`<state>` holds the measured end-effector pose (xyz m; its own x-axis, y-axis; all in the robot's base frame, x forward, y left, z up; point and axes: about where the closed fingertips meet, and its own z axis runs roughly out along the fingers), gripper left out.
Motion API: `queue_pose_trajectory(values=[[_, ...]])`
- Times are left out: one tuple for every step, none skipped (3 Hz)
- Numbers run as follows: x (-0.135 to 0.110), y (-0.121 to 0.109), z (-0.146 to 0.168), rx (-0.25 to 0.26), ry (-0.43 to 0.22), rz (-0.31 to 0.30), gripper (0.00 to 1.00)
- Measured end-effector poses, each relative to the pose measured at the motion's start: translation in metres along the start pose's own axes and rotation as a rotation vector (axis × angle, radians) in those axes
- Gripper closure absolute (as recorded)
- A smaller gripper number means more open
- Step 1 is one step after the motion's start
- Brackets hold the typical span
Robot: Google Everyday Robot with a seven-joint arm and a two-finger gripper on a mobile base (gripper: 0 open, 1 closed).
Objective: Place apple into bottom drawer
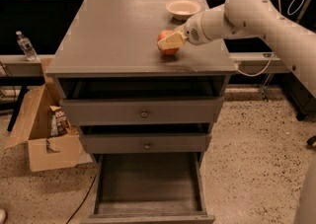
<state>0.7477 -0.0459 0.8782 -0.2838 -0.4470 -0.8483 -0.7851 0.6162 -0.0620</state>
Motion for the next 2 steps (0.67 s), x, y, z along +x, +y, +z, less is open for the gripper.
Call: queue_pose_trajectory(values=[[-0.023, 0.022, -0.047, -0.012, -0.100, -0.060, 1.00], [-0.028, 0.048, -0.110, -0.068, -0.192, -0.143, 1.00]])
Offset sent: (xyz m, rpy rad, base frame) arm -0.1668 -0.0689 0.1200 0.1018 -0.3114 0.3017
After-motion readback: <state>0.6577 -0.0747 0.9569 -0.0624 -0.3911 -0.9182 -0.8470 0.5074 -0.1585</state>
